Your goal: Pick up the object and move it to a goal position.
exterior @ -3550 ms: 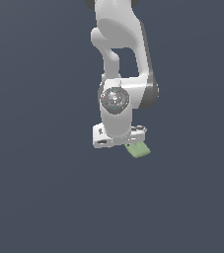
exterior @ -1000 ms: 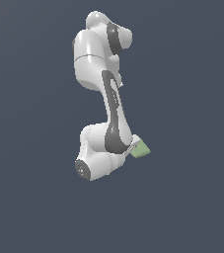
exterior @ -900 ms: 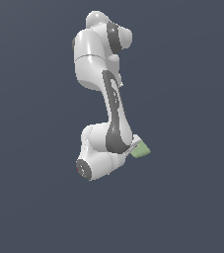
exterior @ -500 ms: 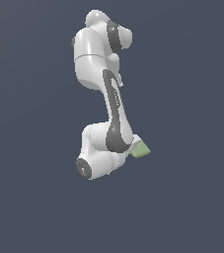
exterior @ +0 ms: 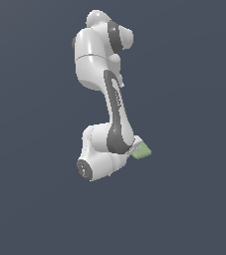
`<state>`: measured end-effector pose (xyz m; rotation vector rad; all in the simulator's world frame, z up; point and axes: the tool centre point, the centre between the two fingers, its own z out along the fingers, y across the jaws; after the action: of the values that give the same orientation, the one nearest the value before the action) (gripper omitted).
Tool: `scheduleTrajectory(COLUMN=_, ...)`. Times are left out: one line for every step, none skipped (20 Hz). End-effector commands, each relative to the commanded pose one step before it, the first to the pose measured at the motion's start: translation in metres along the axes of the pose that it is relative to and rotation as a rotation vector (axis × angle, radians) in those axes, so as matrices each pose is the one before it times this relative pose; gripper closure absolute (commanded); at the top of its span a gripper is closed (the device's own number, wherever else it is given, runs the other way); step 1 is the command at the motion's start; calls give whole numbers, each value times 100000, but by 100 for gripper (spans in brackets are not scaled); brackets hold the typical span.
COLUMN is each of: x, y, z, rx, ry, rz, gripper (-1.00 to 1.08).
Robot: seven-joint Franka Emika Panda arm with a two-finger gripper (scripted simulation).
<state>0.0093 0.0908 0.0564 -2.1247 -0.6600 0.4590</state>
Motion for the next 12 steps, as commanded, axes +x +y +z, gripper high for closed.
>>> scheduleTrajectory(x=-25, y=39, z=-330, rx=-537, ry=283, rz=-784, gripper=108)
scheduleTrajectory(x=-20, y=33, z=-226, rx=-386, ry=179, rz=-610, gripper=108)
scheduleTrajectory(x=-24, y=42, z=-275, rx=-470, ry=218, rz=-743, gripper=108)
scheduleTrajectory(x=-29, y=48, z=-326, rx=-556, ry=258, rz=-879, gripper=108)
scheduleTrajectory(x=-33, y=56, z=-375, rx=-640, ry=297, rz=-1012, gripper=108)
scheduleTrajectory(x=-37, y=63, z=-424, rx=-725, ry=336, rz=-1145, gripper=108)
scheduleTrajectory(x=-42, y=70, z=-473, rx=-808, ry=375, rz=-1278, gripper=108)
scheduleTrajectory(x=-46, y=77, z=-521, rx=-891, ry=414, rz=-1408, gripper=108)
scheduleTrajectory(x=-50, y=83, z=-570, rx=-974, ry=453, rz=-1540, gripper=108)
scheduleTrajectory(x=-54, y=90, z=-618, rx=-1055, ry=491, rz=-1669, gripper=108)
scheduleTrajectory(x=-59, y=97, z=-665, rx=-1136, ry=529, rz=-1796, gripper=108)
scheduleTrajectory(x=-62, y=102, z=-712, rx=-1217, ry=567, rz=-1926, gripper=108)
